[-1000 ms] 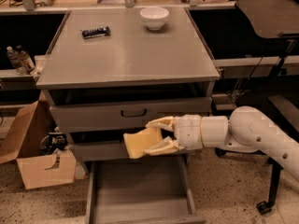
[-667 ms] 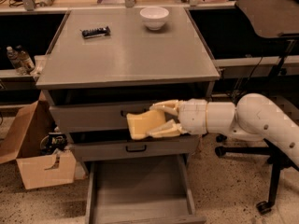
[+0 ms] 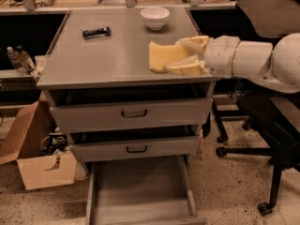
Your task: Pick sponge from bottom drawer and place on counter
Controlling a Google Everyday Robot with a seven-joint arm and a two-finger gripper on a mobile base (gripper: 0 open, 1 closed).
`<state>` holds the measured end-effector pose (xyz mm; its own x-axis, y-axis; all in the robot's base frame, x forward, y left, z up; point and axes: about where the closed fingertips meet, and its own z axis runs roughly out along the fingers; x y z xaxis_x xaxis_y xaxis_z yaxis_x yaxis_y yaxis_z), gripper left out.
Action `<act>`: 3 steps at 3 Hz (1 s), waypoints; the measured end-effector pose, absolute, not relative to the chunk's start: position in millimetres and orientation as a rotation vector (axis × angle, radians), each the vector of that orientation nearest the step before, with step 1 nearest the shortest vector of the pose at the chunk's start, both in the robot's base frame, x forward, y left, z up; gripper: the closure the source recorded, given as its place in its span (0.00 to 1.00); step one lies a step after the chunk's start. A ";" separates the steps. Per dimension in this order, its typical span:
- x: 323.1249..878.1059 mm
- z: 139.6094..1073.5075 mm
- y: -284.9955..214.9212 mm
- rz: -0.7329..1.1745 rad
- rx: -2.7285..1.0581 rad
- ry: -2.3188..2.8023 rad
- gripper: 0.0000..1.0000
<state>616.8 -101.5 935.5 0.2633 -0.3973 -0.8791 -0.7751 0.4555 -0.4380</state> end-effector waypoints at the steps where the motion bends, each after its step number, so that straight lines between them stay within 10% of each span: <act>1: 620.8 941.3 -107.9 0.348 -1.129 1.362 1.00; 3: 698.5 967.3 -117.0 0.319 -1.013 1.457 1.00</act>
Offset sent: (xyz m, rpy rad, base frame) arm 0.0794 -0.0139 0.0396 0.0415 0.0388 -0.1382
